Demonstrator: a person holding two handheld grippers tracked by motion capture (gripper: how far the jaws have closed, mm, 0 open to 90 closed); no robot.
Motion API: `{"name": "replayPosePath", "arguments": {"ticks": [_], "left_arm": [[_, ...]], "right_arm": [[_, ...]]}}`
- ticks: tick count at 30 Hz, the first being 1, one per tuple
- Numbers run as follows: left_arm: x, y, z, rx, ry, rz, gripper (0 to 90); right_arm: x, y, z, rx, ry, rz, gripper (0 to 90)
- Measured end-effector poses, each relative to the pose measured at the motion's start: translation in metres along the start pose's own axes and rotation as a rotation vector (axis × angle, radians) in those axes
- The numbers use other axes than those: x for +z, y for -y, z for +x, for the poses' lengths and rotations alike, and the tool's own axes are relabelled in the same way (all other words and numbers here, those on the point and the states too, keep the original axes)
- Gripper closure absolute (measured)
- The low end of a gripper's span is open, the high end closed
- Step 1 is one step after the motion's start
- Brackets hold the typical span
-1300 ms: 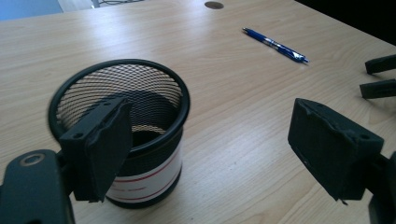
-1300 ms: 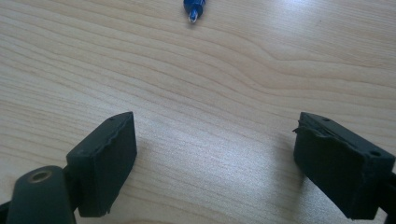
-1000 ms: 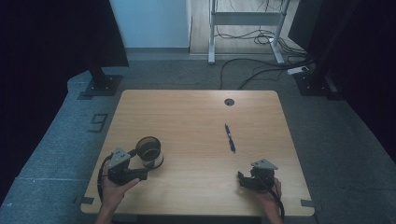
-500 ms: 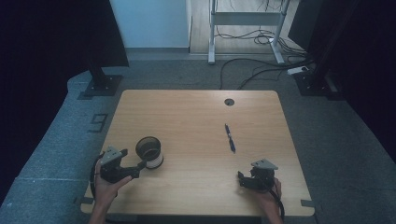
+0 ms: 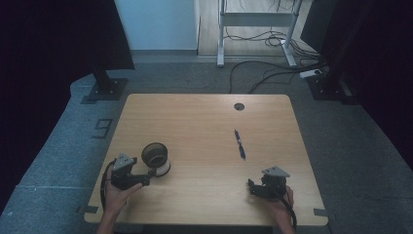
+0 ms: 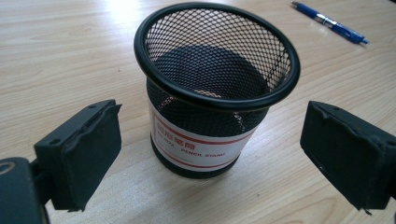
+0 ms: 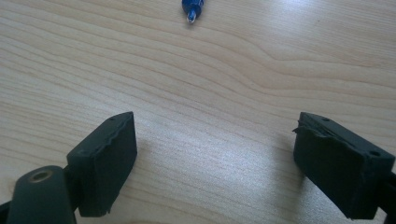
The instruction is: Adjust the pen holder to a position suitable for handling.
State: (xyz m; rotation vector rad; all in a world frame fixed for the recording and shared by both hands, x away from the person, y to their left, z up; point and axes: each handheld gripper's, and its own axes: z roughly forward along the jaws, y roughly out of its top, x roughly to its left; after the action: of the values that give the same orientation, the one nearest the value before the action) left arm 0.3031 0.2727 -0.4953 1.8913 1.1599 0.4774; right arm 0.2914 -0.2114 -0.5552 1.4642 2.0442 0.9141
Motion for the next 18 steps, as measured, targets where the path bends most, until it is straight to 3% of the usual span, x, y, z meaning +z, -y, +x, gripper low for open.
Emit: {"name": "replayPosePath", "arguments": {"ticks": [13, 18], "left_arm": [[0.024, 0.005, 0.0, 0.016, -0.033, 0.046, 6.7], [0.033, 0.004, 0.002, 0.029, -0.025, 0.043, 5.3]], "right_arm": [[0.0, 0.0, 0.0, 0.0, 0.0, 0.0, 12.6], [0.0, 0.0, 0.0, 0.0, 0.0, 0.0, 12.5]]}}
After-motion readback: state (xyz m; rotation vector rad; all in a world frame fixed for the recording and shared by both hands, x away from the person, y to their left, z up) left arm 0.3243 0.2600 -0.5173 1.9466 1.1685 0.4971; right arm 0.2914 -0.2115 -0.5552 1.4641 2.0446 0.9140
